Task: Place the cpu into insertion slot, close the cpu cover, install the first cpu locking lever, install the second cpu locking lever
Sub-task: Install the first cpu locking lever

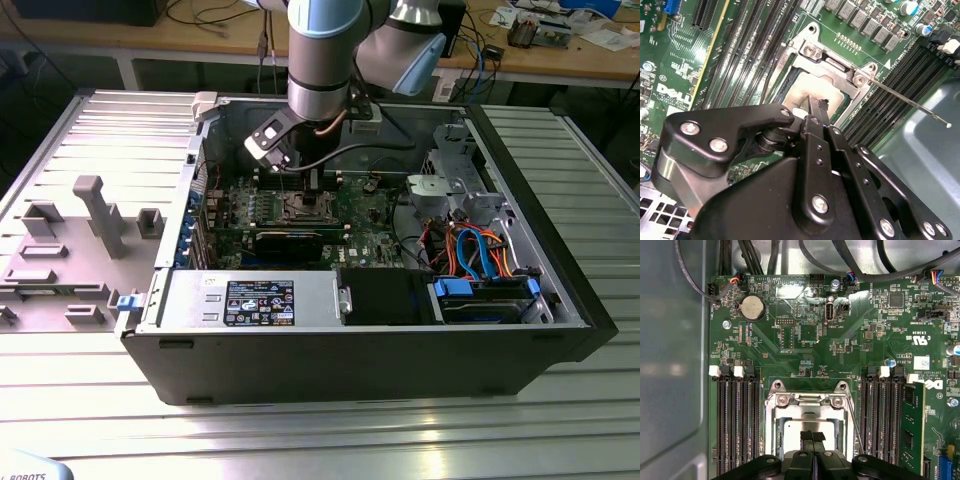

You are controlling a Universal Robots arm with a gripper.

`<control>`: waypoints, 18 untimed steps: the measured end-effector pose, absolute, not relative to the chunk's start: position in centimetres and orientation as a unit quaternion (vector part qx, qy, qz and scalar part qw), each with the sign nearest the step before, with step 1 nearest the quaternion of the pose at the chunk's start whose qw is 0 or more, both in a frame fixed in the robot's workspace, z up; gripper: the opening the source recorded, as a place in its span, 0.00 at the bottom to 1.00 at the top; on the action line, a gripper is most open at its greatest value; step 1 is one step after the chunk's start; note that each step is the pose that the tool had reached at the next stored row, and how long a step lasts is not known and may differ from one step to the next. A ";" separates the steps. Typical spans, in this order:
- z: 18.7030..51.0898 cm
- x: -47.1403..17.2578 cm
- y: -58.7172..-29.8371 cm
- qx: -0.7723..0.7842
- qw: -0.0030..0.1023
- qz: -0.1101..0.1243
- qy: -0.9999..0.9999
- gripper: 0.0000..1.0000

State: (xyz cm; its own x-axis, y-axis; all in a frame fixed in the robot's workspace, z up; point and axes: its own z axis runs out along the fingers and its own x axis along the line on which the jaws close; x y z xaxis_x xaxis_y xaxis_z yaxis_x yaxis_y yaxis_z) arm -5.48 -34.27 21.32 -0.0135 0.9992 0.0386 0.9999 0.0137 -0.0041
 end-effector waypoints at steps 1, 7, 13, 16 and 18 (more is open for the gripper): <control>21.4 -5.5 -34.3 -0.702 0.015 -0.012 -0.712 0.11; 22.1 -5.5 -34.3 -0.702 0.015 -0.012 -0.712 0.11; 22.9 -5.5 -34.3 -0.702 0.015 -0.012 -0.712 0.11; 23.3 -5.5 -34.3 -0.702 0.015 -0.012 -0.712 0.11; 23.6 -5.5 -34.3 -0.702 0.015 -0.012 -0.712 0.11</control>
State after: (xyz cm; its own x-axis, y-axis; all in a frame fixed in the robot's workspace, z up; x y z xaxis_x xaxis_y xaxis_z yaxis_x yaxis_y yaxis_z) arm -5.48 -34.27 23.55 -0.0135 0.9992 0.0385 0.9999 0.0137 -0.0042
